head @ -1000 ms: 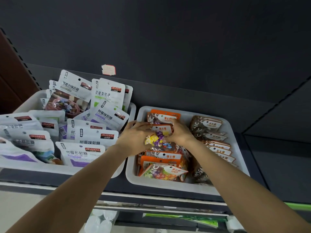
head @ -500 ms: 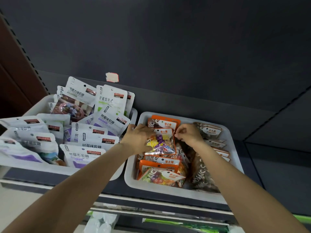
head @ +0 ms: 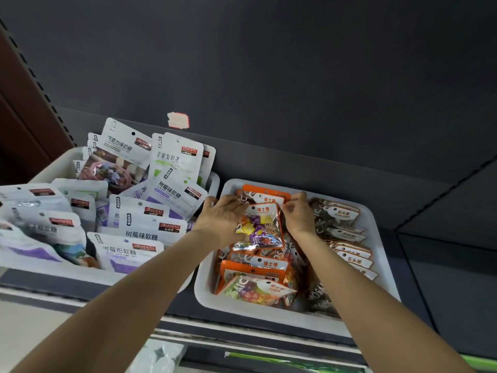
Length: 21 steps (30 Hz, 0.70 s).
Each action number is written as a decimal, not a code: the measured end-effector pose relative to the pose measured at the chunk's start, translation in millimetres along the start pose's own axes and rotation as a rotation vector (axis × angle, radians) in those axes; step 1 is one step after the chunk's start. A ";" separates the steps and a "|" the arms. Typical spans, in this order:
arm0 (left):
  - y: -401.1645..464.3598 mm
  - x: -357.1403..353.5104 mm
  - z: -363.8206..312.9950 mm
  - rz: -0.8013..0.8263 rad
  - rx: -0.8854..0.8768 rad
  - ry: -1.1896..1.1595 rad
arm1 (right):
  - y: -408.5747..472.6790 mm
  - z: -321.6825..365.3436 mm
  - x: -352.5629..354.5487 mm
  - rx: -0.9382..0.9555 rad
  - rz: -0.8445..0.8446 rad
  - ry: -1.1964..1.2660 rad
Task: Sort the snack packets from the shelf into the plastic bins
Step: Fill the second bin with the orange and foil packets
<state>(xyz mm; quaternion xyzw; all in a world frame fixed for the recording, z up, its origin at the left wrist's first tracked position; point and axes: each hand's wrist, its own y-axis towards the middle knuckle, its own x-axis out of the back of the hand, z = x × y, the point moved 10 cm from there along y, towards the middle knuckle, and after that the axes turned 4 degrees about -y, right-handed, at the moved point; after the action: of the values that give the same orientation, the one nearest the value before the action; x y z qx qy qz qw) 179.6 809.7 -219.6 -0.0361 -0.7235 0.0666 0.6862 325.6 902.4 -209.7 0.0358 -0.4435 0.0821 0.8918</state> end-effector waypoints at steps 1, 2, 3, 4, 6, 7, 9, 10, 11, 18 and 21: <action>0.8 -0.6 0.7 -0.006 0.002 0.001 | 0.3 1.4 0.8 0.003 -0.009 0.016; 1.5 -0.7 0.5 -0.014 0.001 0.000 | 0.3 2.7 0.5 0.001 -0.010 0.032; 2.2 0.5 -0.1 -0.021 0.002 -0.003 | 0.1 3.4 -0.5 -0.010 -0.007 0.044; 3.3 2.1 -0.8 -0.026 0.006 -0.011 | 0.4 3.9 -1.1 -0.017 -0.009 0.048; 6.4 9.4 0.2 -0.050 0.038 -0.061 | 2.2 5.3 -2.9 0.001 0.003 0.006; 8.4 15.0 2.5 -0.081 0.063 -0.103 | 2.7 6.7 -3.8 0.021 0.025 -0.030; 11.3 27.6 7.2 -0.156 0.088 -0.152 | 2.2 7.2 -4.0 0.046 0.067 -0.077; 11.9 33.0 8.3 -0.186 0.085 -0.162 | 1.2 6.9 -2.4 0.052 0.077 -0.085; 12.4 38.1 9.7 -0.216 0.078 -0.185 | -0.6 6.9 0.7 0.050 0.078 -0.094; 10.4 79.9 25.6 -0.464 0.134 -0.503 | -10.3 12.9 20.2 0.076 0.055 -0.152; 13.5 93.6 31.8 -0.573 0.108 -0.594 | -6.0 12.8 24.3 0.081 0.077 -0.102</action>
<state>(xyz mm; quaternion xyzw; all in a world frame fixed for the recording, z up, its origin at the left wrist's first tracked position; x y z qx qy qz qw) 142.1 835.0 -130.6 0.2234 -0.8662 -0.0816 0.4395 331.1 897.5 -182.5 0.0588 -0.4858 0.1326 0.8620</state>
